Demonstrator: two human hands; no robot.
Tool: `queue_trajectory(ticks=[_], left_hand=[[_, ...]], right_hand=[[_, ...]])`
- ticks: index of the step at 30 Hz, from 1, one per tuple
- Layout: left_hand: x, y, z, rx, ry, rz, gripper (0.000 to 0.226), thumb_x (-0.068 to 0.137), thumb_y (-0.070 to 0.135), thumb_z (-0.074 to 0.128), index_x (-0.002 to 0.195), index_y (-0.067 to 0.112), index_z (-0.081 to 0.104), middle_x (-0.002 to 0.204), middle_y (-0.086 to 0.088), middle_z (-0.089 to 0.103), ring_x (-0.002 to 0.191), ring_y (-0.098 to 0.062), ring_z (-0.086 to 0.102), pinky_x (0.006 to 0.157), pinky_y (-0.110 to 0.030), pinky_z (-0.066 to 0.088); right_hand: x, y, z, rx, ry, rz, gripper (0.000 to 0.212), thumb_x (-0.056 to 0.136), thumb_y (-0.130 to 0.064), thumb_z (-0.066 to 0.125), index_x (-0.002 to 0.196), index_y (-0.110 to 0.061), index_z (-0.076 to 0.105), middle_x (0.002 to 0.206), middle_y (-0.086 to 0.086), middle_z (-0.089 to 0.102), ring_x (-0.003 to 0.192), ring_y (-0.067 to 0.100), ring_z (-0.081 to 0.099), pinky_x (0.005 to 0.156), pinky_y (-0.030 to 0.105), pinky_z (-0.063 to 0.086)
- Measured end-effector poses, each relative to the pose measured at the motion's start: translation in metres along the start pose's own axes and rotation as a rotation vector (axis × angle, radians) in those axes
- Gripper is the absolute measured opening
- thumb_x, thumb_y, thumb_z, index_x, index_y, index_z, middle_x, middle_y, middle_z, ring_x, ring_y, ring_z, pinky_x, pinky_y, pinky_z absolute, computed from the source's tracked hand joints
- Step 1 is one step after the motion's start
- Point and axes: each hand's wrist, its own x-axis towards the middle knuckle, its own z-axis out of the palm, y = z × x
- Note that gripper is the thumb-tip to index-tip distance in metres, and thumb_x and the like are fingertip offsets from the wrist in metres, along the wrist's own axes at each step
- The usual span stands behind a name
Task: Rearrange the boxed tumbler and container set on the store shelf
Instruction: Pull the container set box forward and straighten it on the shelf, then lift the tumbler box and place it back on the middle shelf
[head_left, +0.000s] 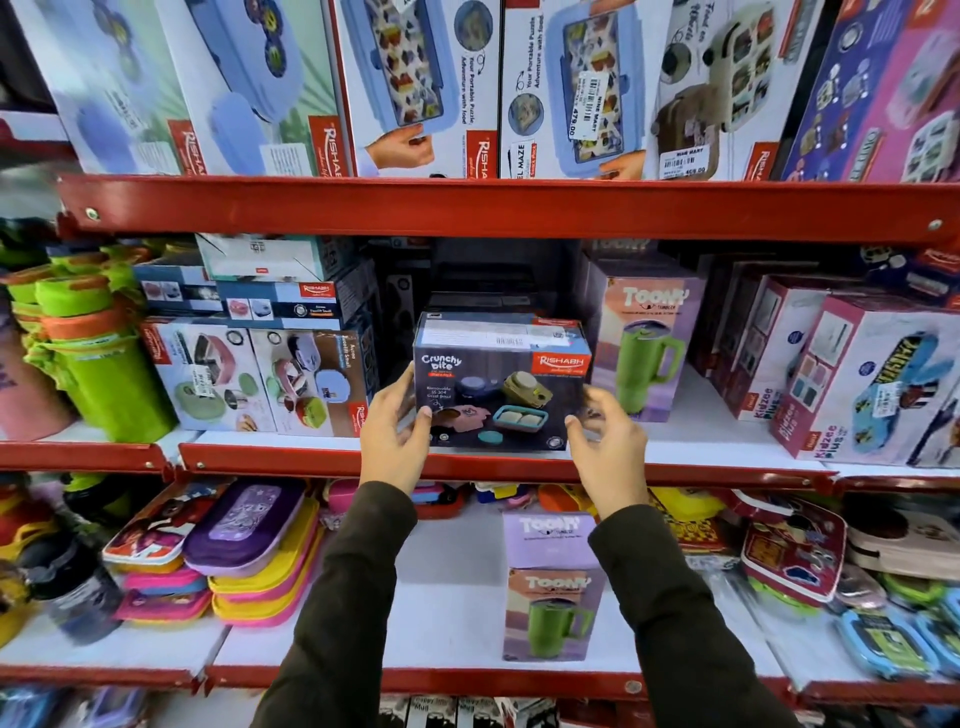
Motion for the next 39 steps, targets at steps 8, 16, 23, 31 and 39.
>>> queue_trajectory(ticks=[8,16,23,31,39], left_hand=[[0.008,-0.026,0.003,0.170,-0.028,-0.067,0.054,0.097,0.003,0.055,0.148,0.016,0.044,0.142,-0.010,0.051,0.127,-0.014,0.051,0.084,0.010,0.032],[0.006,-0.030,0.005,0.201,0.008,-0.062,0.053,0.096,0.006,0.057,0.147,0.017,0.045,0.143,-0.010,0.053,0.132,-0.021,0.050,0.106,-0.028,0.035],[0.007,-0.029,0.002,0.226,0.016,-0.058,0.052,0.097,0.005,0.054,0.148,0.015,0.044,0.145,-0.012,0.052,0.137,-0.025,0.048,0.107,-0.025,0.033],[-0.027,-0.028,0.004,-0.007,0.294,0.081,0.047,0.094,0.004,0.054,0.131,0.033,0.051,0.126,0.019,0.057,0.121,-0.002,0.055,0.098,-0.029,0.051],[-0.124,-0.088,0.037,0.152,-0.092,0.046,0.059,0.084,-0.015,0.045,0.126,0.026,0.054,0.117,-0.007,0.054,0.098,-0.006,0.055,0.085,-0.020,0.048]], right_hand=[[-0.001,0.006,0.011,-0.059,-0.042,0.049,0.039,0.093,-0.006,0.065,0.131,-0.012,0.062,0.118,0.013,0.073,0.097,0.021,0.071,0.081,0.019,0.053],[0.001,0.007,0.011,-0.071,-0.063,0.042,0.040,0.095,-0.007,0.063,0.134,-0.011,0.060,0.120,0.016,0.072,0.096,0.021,0.070,0.084,0.024,0.053],[0.003,0.009,0.013,-0.065,-0.104,0.023,0.040,0.096,-0.009,0.063,0.135,-0.013,0.059,0.125,0.013,0.070,0.106,0.026,0.070,0.089,0.025,0.052],[-0.025,0.023,0.007,0.188,0.200,0.039,0.035,0.093,-0.004,0.062,0.121,-0.024,0.067,0.117,-0.006,0.072,0.094,0.012,0.070,0.075,0.016,0.056],[-0.105,0.108,-0.002,0.133,0.292,0.553,0.028,0.093,0.010,0.044,0.101,-0.010,0.062,0.114,0.016,0.061,0.107,0.033,0.059,0.083,0.025,0.040]])
